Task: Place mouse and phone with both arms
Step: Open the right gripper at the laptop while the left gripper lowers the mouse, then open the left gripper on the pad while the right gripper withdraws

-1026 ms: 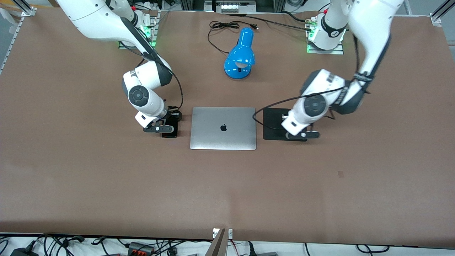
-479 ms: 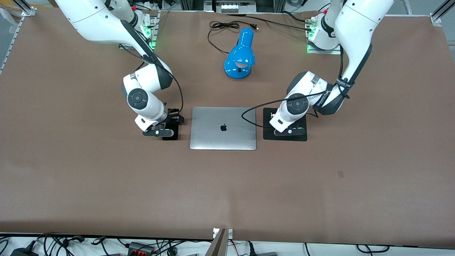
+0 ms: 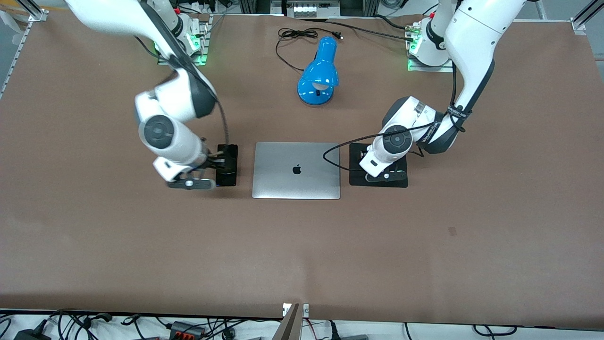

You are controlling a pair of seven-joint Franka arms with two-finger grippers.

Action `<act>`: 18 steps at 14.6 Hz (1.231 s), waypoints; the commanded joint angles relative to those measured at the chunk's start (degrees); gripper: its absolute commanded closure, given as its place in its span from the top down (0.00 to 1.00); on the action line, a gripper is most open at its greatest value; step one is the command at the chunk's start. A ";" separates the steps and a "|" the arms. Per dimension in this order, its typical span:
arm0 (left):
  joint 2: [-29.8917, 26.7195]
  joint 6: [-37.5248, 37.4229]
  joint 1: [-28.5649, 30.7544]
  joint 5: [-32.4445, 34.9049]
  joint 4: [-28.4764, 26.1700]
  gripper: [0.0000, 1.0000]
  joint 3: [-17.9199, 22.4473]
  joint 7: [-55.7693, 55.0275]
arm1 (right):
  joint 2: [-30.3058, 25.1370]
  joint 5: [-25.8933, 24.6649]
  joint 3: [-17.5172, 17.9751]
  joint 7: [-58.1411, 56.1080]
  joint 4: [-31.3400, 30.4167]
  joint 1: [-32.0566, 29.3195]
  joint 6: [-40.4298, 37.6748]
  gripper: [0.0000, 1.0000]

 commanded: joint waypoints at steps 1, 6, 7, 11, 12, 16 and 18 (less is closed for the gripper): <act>-3.42 -10.22 0.16 1.56 5.81 1.00 0.05 -1.16 | -2.52 0.80 0.29 -4.13 8.93 -4.03 -17.67 1.00; -3.78 -26.42 0.95 1.56 26.91 1.00 0.05 -0.55 | -11.41 1.24 -0.06 -19.50 5.79 -15.10 -26.17 1.00; -3.78 -27.92 1.12 1.56 29.20 1.00 0.05 0.24 | -11.50 2.46 -0.06 -21.97 5.79 -17.65 -26.08 1.00; -4.13 -38.45 2.00 1.47 38.87 1.00 0.14 7.96 | -12.03 6.34 -0.23 -23.05 5.09 -22.06 -26.17 1.00; -4.13 -40.66 2.70 1.30 40.54 1.00 0.14 10.42 | -11.94 6.42 -0.58 -23.05 5.17 -23.89 -26.08 1.00; -4.31 -48.74 8.05 0.51 44.94 1.00 -0.65 21.05 | -15.60 4.85 -0.41 -21.48 6.93 -24.53 -25.74 1.00; -4.31 -55.67 9.73 0.51 51.33 1.00 -0.39 26.59 | -19.66 4.58 -0.50 -16.66 5.88 -24.88 -21.54 1.00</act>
